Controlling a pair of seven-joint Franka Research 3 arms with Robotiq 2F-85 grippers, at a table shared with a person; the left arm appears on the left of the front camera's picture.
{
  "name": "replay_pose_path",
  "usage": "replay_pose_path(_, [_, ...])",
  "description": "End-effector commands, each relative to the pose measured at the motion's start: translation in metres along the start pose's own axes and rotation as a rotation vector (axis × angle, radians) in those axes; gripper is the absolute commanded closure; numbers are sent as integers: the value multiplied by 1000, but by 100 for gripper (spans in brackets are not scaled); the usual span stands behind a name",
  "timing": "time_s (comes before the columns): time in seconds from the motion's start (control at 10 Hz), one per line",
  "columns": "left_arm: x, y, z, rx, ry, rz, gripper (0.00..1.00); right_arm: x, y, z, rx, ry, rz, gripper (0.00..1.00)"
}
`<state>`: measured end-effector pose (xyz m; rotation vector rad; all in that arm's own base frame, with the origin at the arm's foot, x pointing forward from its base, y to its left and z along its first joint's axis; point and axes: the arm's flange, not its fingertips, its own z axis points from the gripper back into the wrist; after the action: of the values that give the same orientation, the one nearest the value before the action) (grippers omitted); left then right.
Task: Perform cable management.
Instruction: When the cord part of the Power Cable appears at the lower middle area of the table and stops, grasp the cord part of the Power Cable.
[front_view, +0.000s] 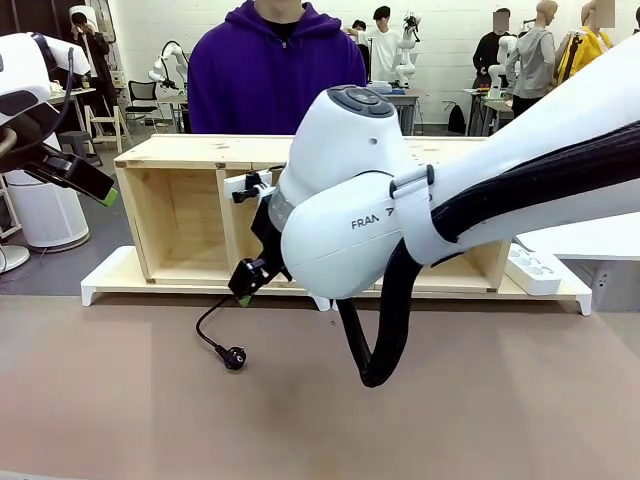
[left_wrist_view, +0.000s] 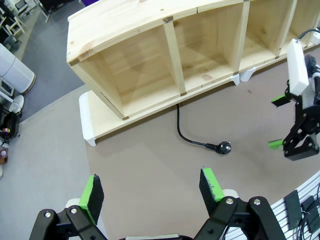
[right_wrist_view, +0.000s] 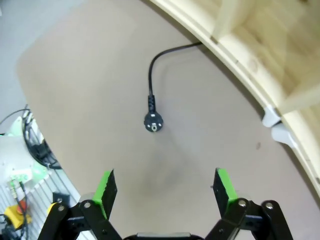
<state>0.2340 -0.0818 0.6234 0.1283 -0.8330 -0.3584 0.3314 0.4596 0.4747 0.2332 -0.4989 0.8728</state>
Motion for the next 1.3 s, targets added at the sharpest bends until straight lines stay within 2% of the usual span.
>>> replay_pose_path(0.0, [1, 1, -1, 5, -8, -11, 0, 18, 9, -10, -4, 5, -7, 0])
replay_pose_path(0.3, [1, 1, -1, 5, -8, -11, 0, 23, 10, -15, -85, -73, 31, 0])
replay_pose_path(0.4, [1, 1, -1, 5, -8, -11, 0, 14, 4, -8, -4, -13, 22, 0])
replay_pose_path(1.2, [1, 1, -1, 5, -8, -11, 0, 15, 4, -8, -21, -23, 27, 0])
